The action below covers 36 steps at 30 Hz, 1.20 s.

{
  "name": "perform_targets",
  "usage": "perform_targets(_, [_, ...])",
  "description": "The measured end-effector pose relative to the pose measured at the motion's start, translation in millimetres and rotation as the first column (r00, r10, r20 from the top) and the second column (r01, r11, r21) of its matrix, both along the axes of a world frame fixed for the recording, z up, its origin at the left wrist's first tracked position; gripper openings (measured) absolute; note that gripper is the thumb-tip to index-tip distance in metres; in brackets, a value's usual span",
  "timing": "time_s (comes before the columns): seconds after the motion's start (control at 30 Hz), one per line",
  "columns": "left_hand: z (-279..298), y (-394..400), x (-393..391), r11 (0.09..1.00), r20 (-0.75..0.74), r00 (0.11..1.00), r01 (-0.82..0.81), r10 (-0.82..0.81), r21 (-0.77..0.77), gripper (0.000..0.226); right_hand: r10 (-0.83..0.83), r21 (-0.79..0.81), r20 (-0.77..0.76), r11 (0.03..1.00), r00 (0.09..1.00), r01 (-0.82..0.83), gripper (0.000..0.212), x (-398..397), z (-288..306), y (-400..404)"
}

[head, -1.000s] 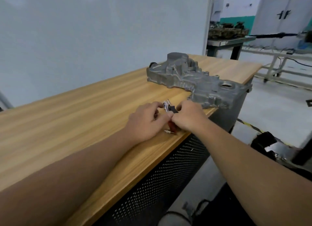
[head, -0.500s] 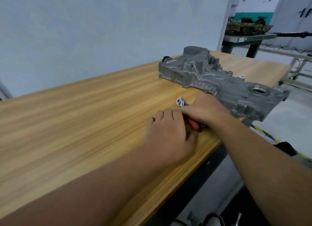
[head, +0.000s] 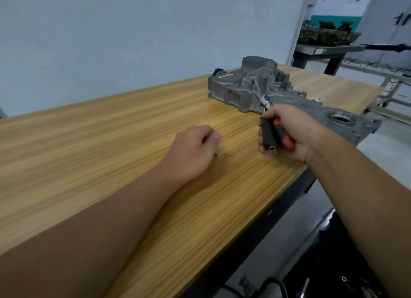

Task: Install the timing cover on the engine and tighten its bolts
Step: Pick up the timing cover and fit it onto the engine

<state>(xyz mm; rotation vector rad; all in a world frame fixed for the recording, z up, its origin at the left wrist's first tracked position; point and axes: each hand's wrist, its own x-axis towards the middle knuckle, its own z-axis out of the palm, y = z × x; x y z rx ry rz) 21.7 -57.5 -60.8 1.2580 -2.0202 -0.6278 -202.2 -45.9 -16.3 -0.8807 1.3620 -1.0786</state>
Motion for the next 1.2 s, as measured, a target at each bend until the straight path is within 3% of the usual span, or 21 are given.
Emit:
perform_targets(0.07, [7, -2, 10, 0.992, -0.268, 0.962, -0.020, 0.053, 0.124, 0.029, -0.023, -0.012, 0.103, 1.000, 0.994, 0.024, 0.018, 2, 0, 15])
perform_targets(0.1, [9, -4, 17, 0.992, -0.307, 0.951, 0.001, 0.038, 0.127, 0.028, -0.030, -0.020, 0.147, 0.999, 0.989, 0.033, 0.019, 3, -1, 23])
perform_targets(0.17, [10, -7, 28, 0.991, -0.238, 0.967, 0.110, -0.090, 0.073, 0.019, -0.026, -0.039, 0.194, 0.999, 0.981, 0.034, 0.018, 4, -8, 40])
perform_targets(0.23, [7, -7, 34, 0.979, -0.046, 0.978, 0.204, -0.203, 0.017, 0.005, -0.015, -0.056, 0.209, 0.998, 0.978, 0.028, 0.017, 6, -16, 56])
perform_targets(0.3, [2, -7, 35, 0.970, 0.110, 0.967, 0.237, -0.230, -0.054, 0.012, -0.022, -0.075, 0.206, 0.996, 0.978, 0.038, 0.017, 9, -24, 69])
perform_targets(0.5, [2, -7, 37, 0.957, 0.125, 0.958, 0.270, -0.257, -0.105, 0.021, -0.076, -0.144, 0.184, 0.984, 0.980, 0.104, 0.017, 15, -40, 87])
perform_targets(0.7, [3, -9, 33, 0.946, 0.251, 0.925, 0.314, -0.286, -0.079, 0.013, -0.061, -0.156, 0.203, 0.983, 0.977, 0.094, 0.019, 15, -46, 95])
perform_targets(0.8, [3, -11, 30, 0.953, 0.288, 0.917, 0.300, -0.276, -0.044, 0.023, -0.066, -0.148, 0.210, 0.984, 0.976, 0.098, 0.020, 17, -46, 96])
perform_targets(0.93, [-1, -8, 29, 0.956, 0.311, 0.913, 0.290, -0.264, -0.039, 0.015, -0.041, -0.125, 0.249, 0.989, 0.968, 0.074, 0.032, 21, -45, 101])
perform_targets(1.0, [-1, -6, 24, 0.949, 0.210, 0.966, 0.204, -0.154, -0.241, 0.017, -0.006, -0.121, 0.295, 0.992, 0.956, 0.044, 0.043, 23, -44, 108])
perform_targets(1.07, [7, 3, 13, 0.934, -0.113, 0.992, 0.009, -0.053, -0.356, 0.019, 0.042, -0.156, 0.363, 0.988, 0.931, 0.016, 0.041, 27, -43, 116])
perform_targets(1.13, [16, 17, -4, 0.974, -0.492, 0.870, -0.109, -0.004, -0.200, 0.017, 0.101, -0.204, 0.449, 0.979, 0.888, -0.008, 0.034, 33, -44, 126])
perform_targets(1.2, [17, 37, -22, 0.990, -0.732, 0.678, 0.039, 0.075, 0.137, 0.018, 0.157, -0.249, 0.529, 0.968, 0.834, -0.024, 0.028, 39, -49, 134])
